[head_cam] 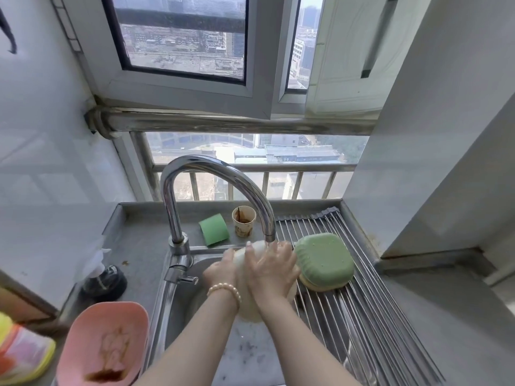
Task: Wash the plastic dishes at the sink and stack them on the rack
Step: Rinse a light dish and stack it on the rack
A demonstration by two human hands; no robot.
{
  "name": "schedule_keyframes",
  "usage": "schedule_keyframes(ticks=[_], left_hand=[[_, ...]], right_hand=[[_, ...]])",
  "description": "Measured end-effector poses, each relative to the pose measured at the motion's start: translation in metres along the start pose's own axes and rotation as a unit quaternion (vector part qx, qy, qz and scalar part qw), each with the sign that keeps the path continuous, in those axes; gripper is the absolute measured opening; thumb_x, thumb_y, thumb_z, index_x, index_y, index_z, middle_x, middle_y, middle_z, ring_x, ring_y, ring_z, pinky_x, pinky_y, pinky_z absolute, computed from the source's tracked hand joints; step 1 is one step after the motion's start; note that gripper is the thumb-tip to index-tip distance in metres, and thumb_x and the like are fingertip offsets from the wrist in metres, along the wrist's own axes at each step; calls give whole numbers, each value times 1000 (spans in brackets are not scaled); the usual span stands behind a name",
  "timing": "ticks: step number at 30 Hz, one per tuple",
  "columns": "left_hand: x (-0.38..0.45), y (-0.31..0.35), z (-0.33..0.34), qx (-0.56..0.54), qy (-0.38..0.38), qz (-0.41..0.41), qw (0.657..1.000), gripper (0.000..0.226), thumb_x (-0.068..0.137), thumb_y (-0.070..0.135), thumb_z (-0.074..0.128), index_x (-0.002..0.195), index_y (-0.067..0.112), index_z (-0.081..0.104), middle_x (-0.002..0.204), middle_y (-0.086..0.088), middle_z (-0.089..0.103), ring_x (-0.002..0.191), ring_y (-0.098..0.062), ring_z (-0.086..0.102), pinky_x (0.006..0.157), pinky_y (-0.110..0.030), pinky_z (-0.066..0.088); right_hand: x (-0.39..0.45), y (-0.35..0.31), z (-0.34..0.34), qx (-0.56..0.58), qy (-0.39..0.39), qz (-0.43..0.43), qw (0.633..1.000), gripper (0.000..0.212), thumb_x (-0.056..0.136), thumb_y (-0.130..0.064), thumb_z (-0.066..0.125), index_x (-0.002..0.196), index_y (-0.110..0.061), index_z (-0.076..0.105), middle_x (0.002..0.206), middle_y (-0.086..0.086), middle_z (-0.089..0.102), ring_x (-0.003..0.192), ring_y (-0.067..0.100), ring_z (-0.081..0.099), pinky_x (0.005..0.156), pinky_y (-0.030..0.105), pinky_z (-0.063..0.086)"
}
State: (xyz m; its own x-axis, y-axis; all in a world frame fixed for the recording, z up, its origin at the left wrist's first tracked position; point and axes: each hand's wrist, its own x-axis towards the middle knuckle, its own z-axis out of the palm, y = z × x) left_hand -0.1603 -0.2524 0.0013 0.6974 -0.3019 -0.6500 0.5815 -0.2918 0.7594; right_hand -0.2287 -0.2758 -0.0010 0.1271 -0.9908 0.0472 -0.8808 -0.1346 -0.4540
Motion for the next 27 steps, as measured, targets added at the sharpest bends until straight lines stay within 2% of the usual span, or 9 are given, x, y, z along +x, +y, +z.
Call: schedule_keyframes(ticks=[3, 7, 12, 15, 17, 19, 21, 23, 27], left_hand=[[3, -9, -5, -50, 7, -71, 996, 24, 79, 25, 68, 89, 5, 59, 87, -9, 63, 80, -27, 62, 78, -35, 52], [2, -15, -9, -31, -1, -81, 996, 30, 81, 24, 59, 95, -1, 66, 81, -10, 61, 71, -25, 54, 66, -32, 43], [0, -6, -13, 198, -18, 106, 974, 34, 92, 20, 49, 60, 7, 52, 68, -11, 56, 77, -30, 52, 66, -33, 36], [-8, -7, -12, 347, -45, 218, 911, 36, 100, 29, 36, 78, 10, 57, 96, -16, 64, 94, -33, 59, 74, -33, 39], [-12, -4, -10, 363, -44, 240, 900, 49, 101, 43, 31, 84, 9, 62, 98, -14, 66, 94, -31, 61, 75, -33, 41], [-11, -1, -9, 358, -48, 238, 902, 63, 95, 60, 33, 69, 10, 61, 80, -10, 67, 80, -28, 62, 70, -32, 44], [-9, 1, -8, 324, -44, 195, 925, 63, 88, 63, 45, 66, 7, 64, 78, -10, 68, 77, -27, 62, 73, -32, 49], [-6, 1, -6, 211, -24, 120, 970, 53, 85, 54, 57, 80, 2, 67, 95, -14, 70, 89, -30, 63, 83, -34, 49], [-13, -7, -6, 35, -11, 3, 999, 55, 85, 41, 65, 112, -6, 61, 111, -16, 64, 103, -32, 60, 93, -36, 45]], right_hand=[[-9, 8, -3, -65, -41, -30, 997, 95, 71, -78, 3, 140, -23, 37, 134, 7, 44, 122, 28, 42, 100, 46, 31], [15, 18, -5, -14, -117, -28, 993, 73, 81, -75, 30, 125, -20, 48, 121, 9, 54, 112, 29, 51, 90, 40, 41], [36, 26, -16, 111, -166, -10, 980, 42, 82, -58, 34, 76, -21, 52, 92, 7, 65, 91, 27, 59, 77, 35, 45], [35, 16, -15, 42, -146, -59, 987, 34, 92, -40, 36, 75, -18, 56, 95, 9, 66, 91, 28, 59, 74, 32, 41], [34, 8, -14, 40, -153, -84, 984, 38, 96, -36, 34, 80, -14, 60, 99, 14, 67, 95, 31, 60, 78, 34, 43], [30, 4, -15, 49, -150, -110, 981, 43, 100, -35, 31, 87, -11, 64, 100, 15, 67, 97, 31, 61, 84, 37, 47], [21, 2, -14, 27, -75, -119, 990, 48, 100, -36, 26, 92, -11, 67, 97, 12, 68, 96, 30, 61, 84, 38, 46], [5, -1, -7, -19, 16, -89, 996, 56, 95, -43, 22, 89, -13, 68, 95, 9, 68, 93, 29, 59, 84, 42, 40], [-15, 5, 6, -10, -12, -61, 998, 72, 92, -65, 14, 116, -18, 64, 124, 16, 60, 120, 39, 52, 95, 66, 36]])
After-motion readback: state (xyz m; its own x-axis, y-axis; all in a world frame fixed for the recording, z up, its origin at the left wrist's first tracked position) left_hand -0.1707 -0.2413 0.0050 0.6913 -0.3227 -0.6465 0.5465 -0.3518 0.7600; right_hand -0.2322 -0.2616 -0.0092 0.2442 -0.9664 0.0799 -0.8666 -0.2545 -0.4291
